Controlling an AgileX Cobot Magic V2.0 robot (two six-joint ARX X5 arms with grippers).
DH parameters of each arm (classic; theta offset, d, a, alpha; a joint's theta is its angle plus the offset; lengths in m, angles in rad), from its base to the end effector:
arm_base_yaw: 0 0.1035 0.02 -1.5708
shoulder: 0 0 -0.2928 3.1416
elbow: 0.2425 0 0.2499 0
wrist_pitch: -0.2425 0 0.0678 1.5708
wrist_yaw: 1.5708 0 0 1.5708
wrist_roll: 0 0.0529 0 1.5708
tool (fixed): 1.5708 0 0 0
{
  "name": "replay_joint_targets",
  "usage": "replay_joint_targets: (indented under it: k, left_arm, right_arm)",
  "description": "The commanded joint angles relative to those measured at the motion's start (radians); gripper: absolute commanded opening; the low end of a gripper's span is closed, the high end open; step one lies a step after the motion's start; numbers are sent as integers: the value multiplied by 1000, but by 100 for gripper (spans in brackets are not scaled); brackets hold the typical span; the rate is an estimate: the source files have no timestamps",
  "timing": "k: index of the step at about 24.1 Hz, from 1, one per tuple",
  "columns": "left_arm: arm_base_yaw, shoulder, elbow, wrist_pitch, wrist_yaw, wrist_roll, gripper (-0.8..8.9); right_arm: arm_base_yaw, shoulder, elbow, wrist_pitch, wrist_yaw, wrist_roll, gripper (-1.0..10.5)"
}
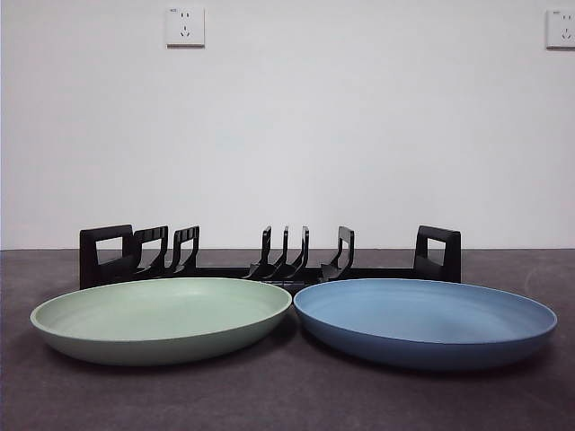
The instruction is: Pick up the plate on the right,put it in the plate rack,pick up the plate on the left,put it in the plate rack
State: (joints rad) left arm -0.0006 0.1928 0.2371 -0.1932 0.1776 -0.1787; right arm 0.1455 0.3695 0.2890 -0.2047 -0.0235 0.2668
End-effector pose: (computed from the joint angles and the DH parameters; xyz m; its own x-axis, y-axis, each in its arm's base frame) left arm 0.0909 -0.0094 0.2125 0.9733 -0.1773 -0.1460 0.1461 0.9685 -0.2016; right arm 0.1081 0.0171 0.2156 0.9458 0.1623 -0.2813 -0.0879 0.9618 0.2594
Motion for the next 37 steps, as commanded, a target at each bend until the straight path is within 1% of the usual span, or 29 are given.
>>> replay_joint_targets:
  k: [1,3,5,6,8,10,11,13,16,17,18,19,20,21,22,25,28,29,31,34,36,37]
  left_arm:
    - [0,68,71,-5,34,-25,-6]
    - [0,141,132,-19,68,-23,-6]
    - [0,208,175,-17,116,12,-6]
    - [0,255,202,-18,143,31,-6]
    - [0,328,243,-18,183,33,-6]
    - [0,440,295,-19,261,33,-6]
    - [0,510,324,-20,299,33,-6]
    - [0,632,372,-32,327,34,-5]
    - [0,772,413,-35,334,34,-4]
    - [-1,808,424,-39,356,40,-1]
    - [-1,836,433,-41,381,50,0]
    - [-5,855,438,-39,395,49,21]
    - [-11,860,438,-36,396,49,112]
    - [-18,861,438,-32,390,48,249]
    - [-22,860,438,-27,386,47,312]
    - [-43,860,443,-10,400,43,316]
    - [-113,860,484,-52,392,50,316]
    - [-144,860,508,-72,373,54,316]
    - [-214,860,563,-113,319,93,316]
    - [-321,860,643,-174,203,161,316]
    - [-381,860,683,-210,125,191,316]
    - [-404,860,692,-214,103,200,316]
  right_arm:
    - [0,106,85,-13,-3,11,-10]
    - [0,201,163,-44,-5,1,-10]
    - [-1,282,231,-77,-4,-9,-10]
    - [-1,334,275,-95,-4,-25,-10]
    - [-1,409,336,-119,-5,-60,-10]
    - [-1,509,419,-164,-9,-93,-10]
    - [-2,569,466,-197,-39,-110,-10]
    - [-2,664,535,-254,-119,-136,-9]
    - [-2,776,586,-306,-240,-158,0]
    - [-2,806,587,-306,-272,-162,1]
    - [-2,831,587,-306,-282,-163,8]
    - [-2,856,587,-306,-285,-163,55]
    - [-2,873,587,-306,-285,-163,142]
    - [-2,892,587,-305,-285,-163,241]
    - [-2,904,587,-305,-285,-164,259]
    - [-2,944,587,-298,-284,-171,253]
    - [-2,1009,587,-295,-283,-180,248]
    - [-2,1034,587,-294,-283,-183,248]
    - [-2,1082,587,-293,-282,-191,248]
    - [-2,1148,587,-283,-282,-191,246]
    - [-2,1185,587,-272,-282,-196,175]
    - [-2,1200,587,-267,-283,-198,153]
